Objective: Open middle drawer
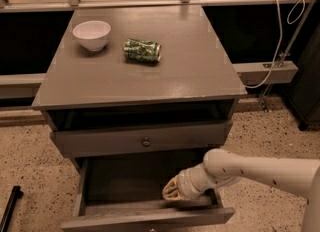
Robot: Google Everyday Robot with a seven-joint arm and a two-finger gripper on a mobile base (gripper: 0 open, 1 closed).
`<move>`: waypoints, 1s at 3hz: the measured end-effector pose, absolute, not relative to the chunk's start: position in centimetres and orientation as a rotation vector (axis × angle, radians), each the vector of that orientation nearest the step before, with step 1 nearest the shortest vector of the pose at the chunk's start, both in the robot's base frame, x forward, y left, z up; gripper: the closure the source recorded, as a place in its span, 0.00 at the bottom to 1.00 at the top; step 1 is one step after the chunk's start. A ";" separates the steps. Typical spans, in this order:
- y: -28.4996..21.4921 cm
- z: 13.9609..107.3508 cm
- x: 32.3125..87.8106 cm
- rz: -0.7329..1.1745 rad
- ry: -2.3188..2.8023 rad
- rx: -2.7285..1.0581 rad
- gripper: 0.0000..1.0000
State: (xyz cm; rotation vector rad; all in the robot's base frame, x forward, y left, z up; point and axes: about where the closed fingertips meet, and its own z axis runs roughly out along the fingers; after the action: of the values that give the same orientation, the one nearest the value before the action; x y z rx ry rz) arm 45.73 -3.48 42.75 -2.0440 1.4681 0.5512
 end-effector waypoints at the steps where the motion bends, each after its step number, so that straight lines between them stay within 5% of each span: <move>1: -2.3 42.6 45.7 0.563 1.437 -2.051 1.00; 3: 2.9 42.2 44.3 0.611 1.370 -2.098 1.00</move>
Offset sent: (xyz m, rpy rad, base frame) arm -0.0093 0.0483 -0.0117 0.0726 0.0318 0.1006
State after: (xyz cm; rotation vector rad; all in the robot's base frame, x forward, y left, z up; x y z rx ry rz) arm 44.27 2.86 42.22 -2.0983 1.3699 0.6106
